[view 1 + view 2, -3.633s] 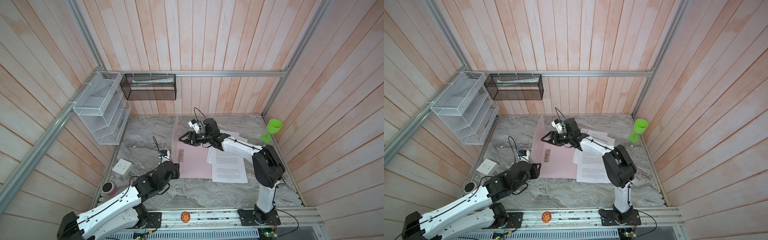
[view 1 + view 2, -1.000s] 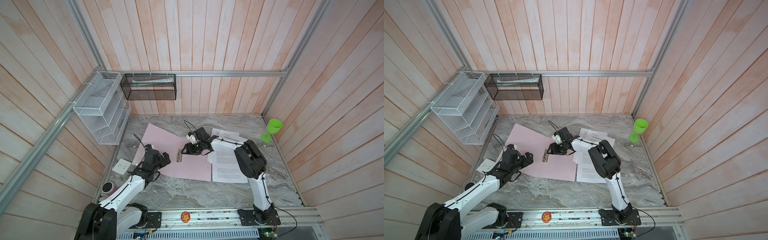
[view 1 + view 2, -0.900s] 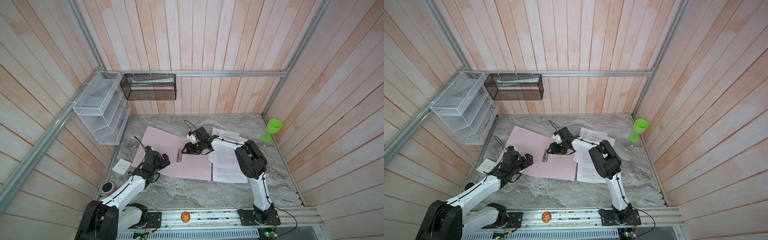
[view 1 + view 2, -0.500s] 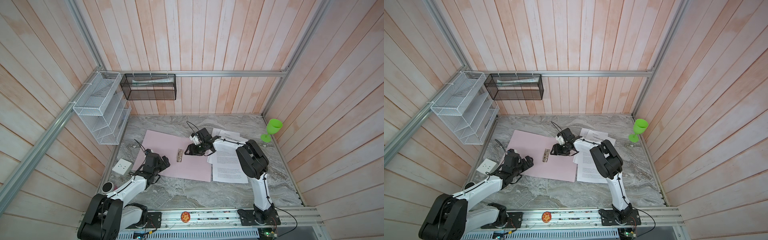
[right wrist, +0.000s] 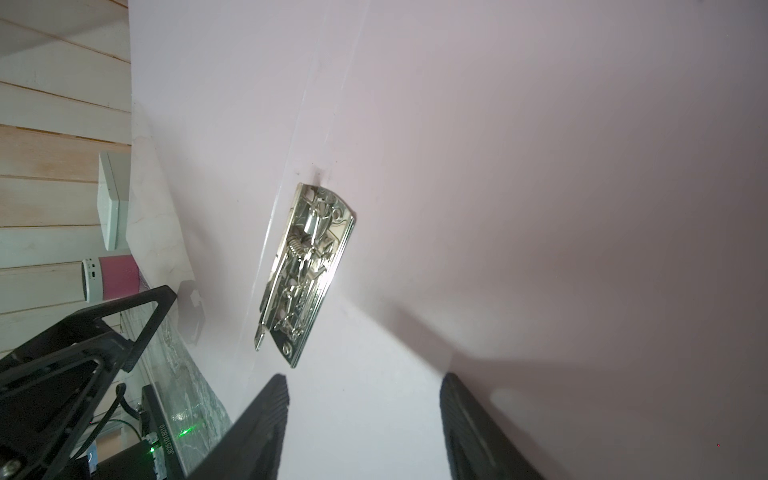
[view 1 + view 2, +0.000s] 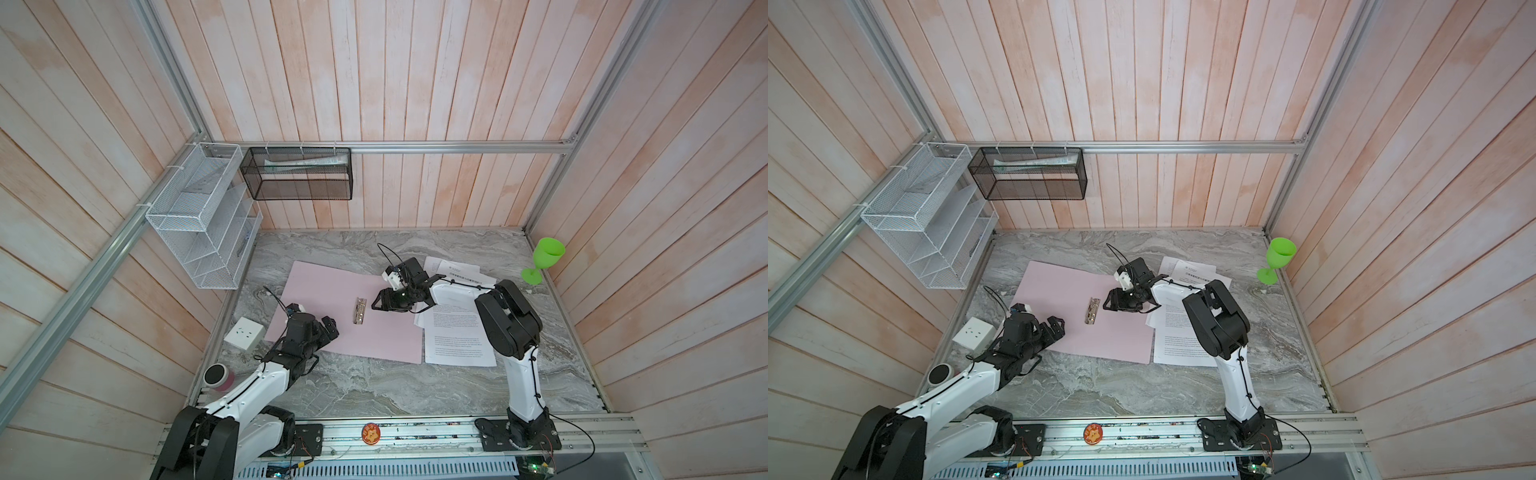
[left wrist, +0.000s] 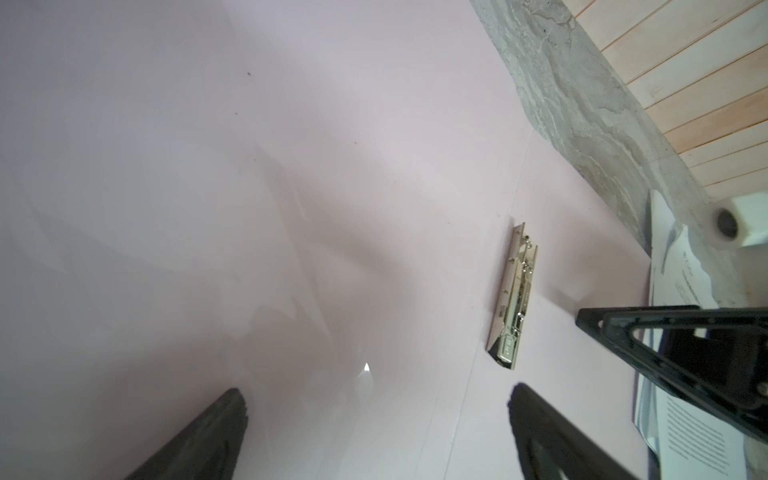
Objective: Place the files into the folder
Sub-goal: 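Move the right gripper to the white papers while the left holds the folder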
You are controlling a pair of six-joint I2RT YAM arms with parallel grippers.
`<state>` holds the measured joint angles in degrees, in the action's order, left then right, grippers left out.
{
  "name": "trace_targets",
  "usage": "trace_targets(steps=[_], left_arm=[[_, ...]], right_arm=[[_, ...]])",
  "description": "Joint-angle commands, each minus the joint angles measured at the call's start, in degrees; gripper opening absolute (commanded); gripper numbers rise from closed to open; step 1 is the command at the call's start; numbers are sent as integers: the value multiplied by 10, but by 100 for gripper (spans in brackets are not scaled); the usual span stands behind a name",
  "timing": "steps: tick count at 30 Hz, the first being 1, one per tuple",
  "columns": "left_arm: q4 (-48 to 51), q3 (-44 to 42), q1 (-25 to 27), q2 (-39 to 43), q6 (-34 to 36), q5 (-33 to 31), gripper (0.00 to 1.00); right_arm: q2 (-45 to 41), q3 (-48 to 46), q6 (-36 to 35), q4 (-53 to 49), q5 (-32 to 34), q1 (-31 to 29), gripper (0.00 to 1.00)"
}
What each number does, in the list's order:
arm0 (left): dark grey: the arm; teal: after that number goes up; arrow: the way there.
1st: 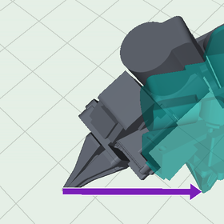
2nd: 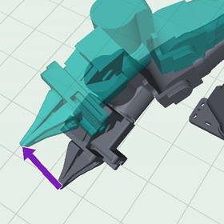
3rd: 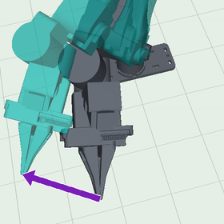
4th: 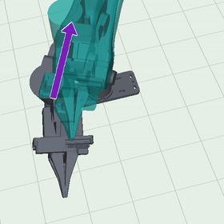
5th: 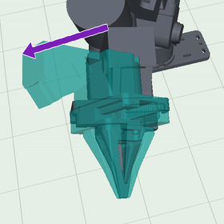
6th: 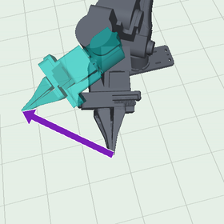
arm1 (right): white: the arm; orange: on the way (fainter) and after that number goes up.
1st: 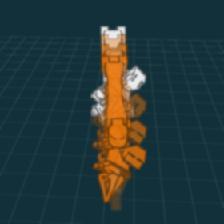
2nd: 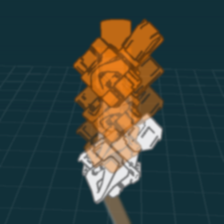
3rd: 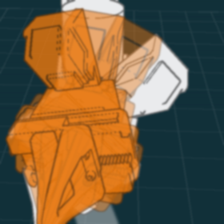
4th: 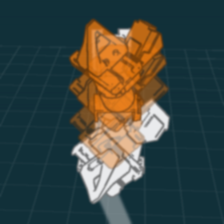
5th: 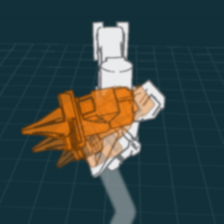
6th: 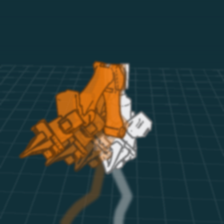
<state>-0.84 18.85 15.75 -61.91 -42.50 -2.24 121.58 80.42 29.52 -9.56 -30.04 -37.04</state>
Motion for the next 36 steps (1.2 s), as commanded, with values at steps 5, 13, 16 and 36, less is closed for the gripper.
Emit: trace_targets(steps=[5,13,16,36], left_arm=[[34,27,-3,32,16,8,100],[57,75,5,43,31,21,100],[58,95,20,41,36,20,100],[-14,163,90,-99,54,24,100]], right_arm=[[-7,13,-20,-63,40,4,62],[-71,-10,-25,-65,41,22,63],[-104,-29,-24,-62,44,35,63],[-296,-235,10,-48,42,130,63]])
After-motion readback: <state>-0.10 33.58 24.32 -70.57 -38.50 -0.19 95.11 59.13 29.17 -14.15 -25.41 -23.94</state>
